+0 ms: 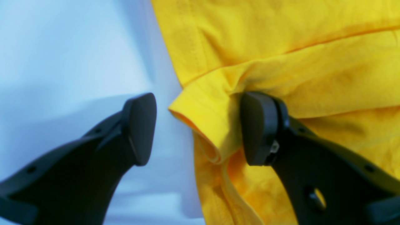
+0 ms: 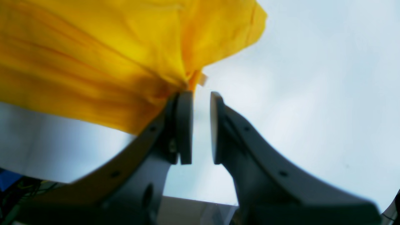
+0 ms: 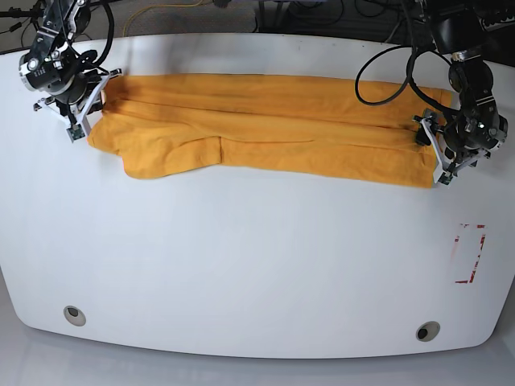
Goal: Fold the T-shirt properly
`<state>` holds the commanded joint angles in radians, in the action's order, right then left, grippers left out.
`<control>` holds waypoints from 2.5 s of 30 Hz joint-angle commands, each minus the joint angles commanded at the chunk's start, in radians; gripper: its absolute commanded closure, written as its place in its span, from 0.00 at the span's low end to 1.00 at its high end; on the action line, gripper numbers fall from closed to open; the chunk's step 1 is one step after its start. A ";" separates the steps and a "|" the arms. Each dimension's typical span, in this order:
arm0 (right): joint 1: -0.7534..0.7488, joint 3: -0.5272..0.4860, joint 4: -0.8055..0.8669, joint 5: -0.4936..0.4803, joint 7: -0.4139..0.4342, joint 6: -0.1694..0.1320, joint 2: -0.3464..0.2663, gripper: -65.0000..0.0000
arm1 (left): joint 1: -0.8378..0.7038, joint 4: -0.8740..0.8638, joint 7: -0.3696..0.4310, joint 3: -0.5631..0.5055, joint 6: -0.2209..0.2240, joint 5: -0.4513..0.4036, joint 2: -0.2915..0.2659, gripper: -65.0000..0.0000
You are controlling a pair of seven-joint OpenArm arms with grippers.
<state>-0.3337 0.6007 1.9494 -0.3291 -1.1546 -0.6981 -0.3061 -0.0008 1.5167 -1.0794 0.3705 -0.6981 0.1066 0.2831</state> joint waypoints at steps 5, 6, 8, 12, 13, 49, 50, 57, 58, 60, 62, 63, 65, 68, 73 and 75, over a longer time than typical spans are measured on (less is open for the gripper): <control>0.006 0.000 0.066 -0.011 -0.006 0.000 0.003 0.87 | 0.005 0.017 -0.002 0.006 0.000 0.002 0.002 0.39; 0.008 0.000 0.077 -0.011 -0.006 0.000 0.011 0.87 | 0.008 0.029 -0.003 0.008 0.000 0.003 0.002 0.39; 0.026 -0.002 0.084 -0.011 -0.006 0.000 0.028 0.87 | 0.008 0.058 -0.005 0.023 0.000 0.005 0.002 0.39; 0.089 -0.002 0.083 -0.002 -0.006 0.000 0.058 0.87 | 0.015 0.127 -0.026 0.071 0.000 0.006 0.002 0.39; 0.104 -0.002 0.081 -0.002 -0.006 0.000 0.064 0.87 | 0.029 0.140 -0.032 0.077 0.000 0.006 0.002 0.39; 0.477 -0.152 -0.545 0.181 0.236 0.000 0.184 0.22 | 0.058 0.272 -0.055 0.086 0.000 0.003 0.017 0.39; 0.476 -0.152 -0.545 0.181 0.236 0.000 0.186 0.22 | 0.058 0.272 -0.055 0.086 0.000 0.003 0.017 0.39; 0.457 -0.152 -0.537 0.181 0.239 0.000 0.224 0.35 | 0.058 0.267 -0.055 0.086 0.000 0.002 0.017 0.39; 0.457 -0.152 -0.537 0.181 0.239 0.000 0.224 0.40 | 0.058 0.267 -0.055 0.086 0.000 0.002 0.015 0.39; 0.460 -0.152 -0.537 0.180 0.239 0.000 0.227 0.63 | 0.058 0.265 -0.055 0.084 0.000 0.002 0.015 0.39; 0.462 -0.153 -0.537 0.178 0.239 0.000 0.229 0.81 | 0.058 0.264 -0.055 0.083 0.000 0.002 0.015 0.39; 0.462 -0.153 -0.535 0.178 0.239 0.000 0.229 0.89 | 0.058 0.264 -0.055 0.081 0.000 0.002 0.014 0.39; 0.466 -0.153 -0.526 0.176 0.239 0.000 0.229 1.00 | 0.058 0.264 -0.055 0.081 0.000 0.002 0.011 0.39; 0.470 -0.153 -0.482 0.175 0.236 0.000 0.229 0.98 | 0.058 0.264 -0.054 0.081 0.000 0.000 -0.006 0.39; 0.448 -0.153 -0.350 0.173 0.193 0.000 0.258 0.96 | 0.058 0.262 -0.054 0.081 0.000 0.000 -0.009 0.39; 0.445 -0.153 -0.292 0.172 0.164 0.000 0.267 0.96 | 0.058 0.262 -0.054 0.081 0.000 0.000 -0.011 0.39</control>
<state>0.1112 0.4473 1.6579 -0.1573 -0.9904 -0.6981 -0.0391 0.0575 1.7791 -1.1331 0.4519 -0.6981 0.1066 0.2723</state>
